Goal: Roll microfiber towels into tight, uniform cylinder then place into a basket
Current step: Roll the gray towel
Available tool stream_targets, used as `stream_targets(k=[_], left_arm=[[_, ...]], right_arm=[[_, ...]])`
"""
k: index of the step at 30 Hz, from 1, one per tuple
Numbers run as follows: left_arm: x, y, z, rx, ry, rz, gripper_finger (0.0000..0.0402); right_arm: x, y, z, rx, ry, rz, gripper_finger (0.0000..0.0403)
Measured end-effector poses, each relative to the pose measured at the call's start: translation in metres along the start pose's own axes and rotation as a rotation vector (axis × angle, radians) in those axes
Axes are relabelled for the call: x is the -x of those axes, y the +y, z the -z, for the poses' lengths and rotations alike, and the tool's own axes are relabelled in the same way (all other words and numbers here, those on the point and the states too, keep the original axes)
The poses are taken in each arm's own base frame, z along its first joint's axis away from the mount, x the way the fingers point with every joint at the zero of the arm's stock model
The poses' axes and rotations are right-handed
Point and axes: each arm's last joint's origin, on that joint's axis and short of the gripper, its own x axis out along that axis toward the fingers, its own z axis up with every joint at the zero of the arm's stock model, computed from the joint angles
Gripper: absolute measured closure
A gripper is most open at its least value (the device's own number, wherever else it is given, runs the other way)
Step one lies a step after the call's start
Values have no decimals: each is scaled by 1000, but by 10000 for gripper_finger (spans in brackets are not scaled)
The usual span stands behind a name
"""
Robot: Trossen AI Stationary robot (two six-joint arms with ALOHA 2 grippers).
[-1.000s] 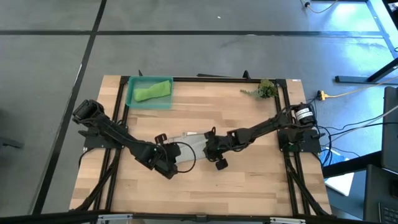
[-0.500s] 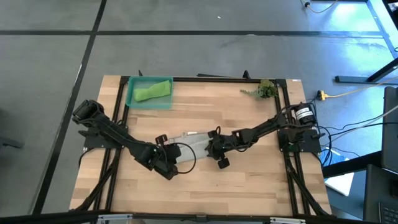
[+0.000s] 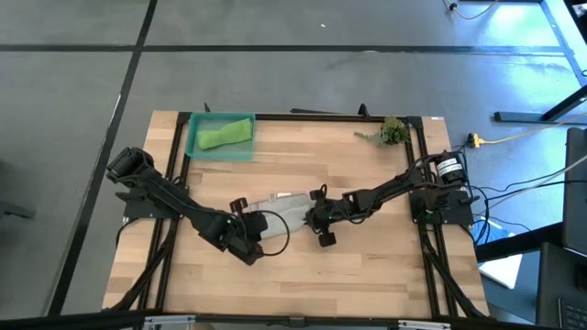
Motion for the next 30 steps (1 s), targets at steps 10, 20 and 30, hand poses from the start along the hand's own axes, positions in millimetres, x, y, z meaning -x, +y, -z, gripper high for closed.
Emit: stream_targets(k=[10,20,30], left_arm=[[-28,0,0,-58,38,-87,296],[-37,-3,5,-129,73,-98,296],[-28,-10,14,-199,74,-89,296]], right_arm=[[2,-14,-17,-56,77,-123,385],[8,-41,-36,-246,104,-352,385],[14,-92,-27,-508,62,-489,385]])
